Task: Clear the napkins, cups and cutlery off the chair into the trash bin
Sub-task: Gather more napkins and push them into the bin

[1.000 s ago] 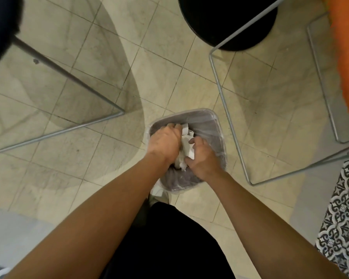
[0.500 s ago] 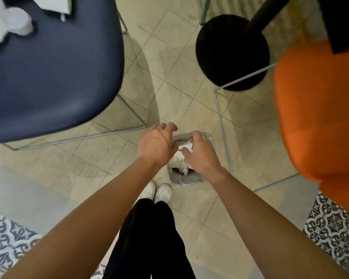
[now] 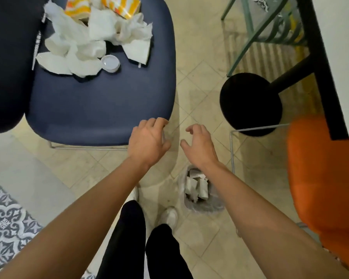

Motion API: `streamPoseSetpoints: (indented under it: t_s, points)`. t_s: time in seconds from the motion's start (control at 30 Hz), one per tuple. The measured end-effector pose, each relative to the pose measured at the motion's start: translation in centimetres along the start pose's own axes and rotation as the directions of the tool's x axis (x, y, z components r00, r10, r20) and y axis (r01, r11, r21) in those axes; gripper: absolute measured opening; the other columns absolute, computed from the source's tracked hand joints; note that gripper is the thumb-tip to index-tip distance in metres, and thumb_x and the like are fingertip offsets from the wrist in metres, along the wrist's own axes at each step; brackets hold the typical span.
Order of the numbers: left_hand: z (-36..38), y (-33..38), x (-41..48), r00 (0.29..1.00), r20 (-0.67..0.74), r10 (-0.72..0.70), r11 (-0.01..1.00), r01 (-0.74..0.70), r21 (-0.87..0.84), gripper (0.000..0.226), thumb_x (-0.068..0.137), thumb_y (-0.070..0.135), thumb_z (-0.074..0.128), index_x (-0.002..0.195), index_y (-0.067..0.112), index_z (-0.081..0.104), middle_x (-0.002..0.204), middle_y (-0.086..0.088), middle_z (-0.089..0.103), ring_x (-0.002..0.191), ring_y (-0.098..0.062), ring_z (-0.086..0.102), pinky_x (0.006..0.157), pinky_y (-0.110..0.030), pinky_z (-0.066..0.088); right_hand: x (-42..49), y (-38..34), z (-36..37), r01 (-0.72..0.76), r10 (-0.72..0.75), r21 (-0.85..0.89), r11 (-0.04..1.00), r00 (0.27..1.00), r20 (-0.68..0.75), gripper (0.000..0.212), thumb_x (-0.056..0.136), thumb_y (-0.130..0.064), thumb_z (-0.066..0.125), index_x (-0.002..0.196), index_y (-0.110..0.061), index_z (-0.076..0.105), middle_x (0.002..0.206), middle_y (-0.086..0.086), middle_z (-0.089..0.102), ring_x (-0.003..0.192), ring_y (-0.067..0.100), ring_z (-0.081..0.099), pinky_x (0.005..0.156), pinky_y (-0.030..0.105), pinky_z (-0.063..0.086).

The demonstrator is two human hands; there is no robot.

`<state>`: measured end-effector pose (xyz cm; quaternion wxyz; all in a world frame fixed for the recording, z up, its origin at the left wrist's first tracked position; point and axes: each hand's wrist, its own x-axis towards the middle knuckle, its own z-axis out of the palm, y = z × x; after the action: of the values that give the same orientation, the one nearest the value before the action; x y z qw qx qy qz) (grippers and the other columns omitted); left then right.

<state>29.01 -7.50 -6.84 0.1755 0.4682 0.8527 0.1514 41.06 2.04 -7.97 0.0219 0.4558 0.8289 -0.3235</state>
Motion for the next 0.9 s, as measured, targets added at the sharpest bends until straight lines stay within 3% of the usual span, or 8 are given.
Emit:
streamPoseSetpoints:
  t_s: [0.37, 0.63, 0.9]
  points:
    - [-6.7, -10.6, 5.3, 0.996, -0.023, -0.091, 0.996, 0.091, -0.008, 0.048, 0.086, 0.030, 0.058, 0.130, 0.019, 0.041, 0.124, -0.006, 0.053, 0.112, -0.027, 0.046, 0.088, -0.036, 0.036, 8.2, -11.7, 2.6, 0.065, -0.065, -0.016, 0.998, 0.998, 0.021, 0.033, 0.086, -0.023, 0.060, 0.116, -0.012, 0.049, 0.119, 0.006, 0.048, 0.114, 0.024, 0.045, 0.098, 0.037, 0.041]
    - [-9.0, -15.7, 8.5, 0.984, -0.002, -0.180, 0.984, 0.180, 0.001, 0.050, 0.085, 0.030, 0.059, 0.131, 0.019, 0.040, 0.127, -0.008, 0.051, 0.114, -0.028, 0.044, 0.091, -0.038, 0.037, 12.8, -15.9, 4.1, 0.078, -0.077, -0.025, 0.997, 0.996, 0.042, 0.032, 0.088, -0.025, 0.058, 0.117, -0.016, 0.048, 0.121, 0.003, 0.046, 0.115, 0.020, 0.043, 0.096, 0.034, 0.039]
    - [-9.8, -19.0, 13.1, 0.950, -0.078, -0.302, 0.953, 0.298, -0.057, 0.047, 0.085, 0.030, 0.060, 0.127, 0.013, 0.046, 0.123, -0.010, 0.050, 0.109, -0.030, 0.044, 0.090, -0.040, 0.040, 18.8, -19.0, 4.6, 0.130, -0.122, -0.036, 0.991, 0.980, 0.159, 0.034, 0.089, -0.022, 0.056, 0.121, -0.013, 0.048, 0.125, 0.005, 0.046, 0.120, 0.022, 0.043, 0.100, 0.036, 0.040]
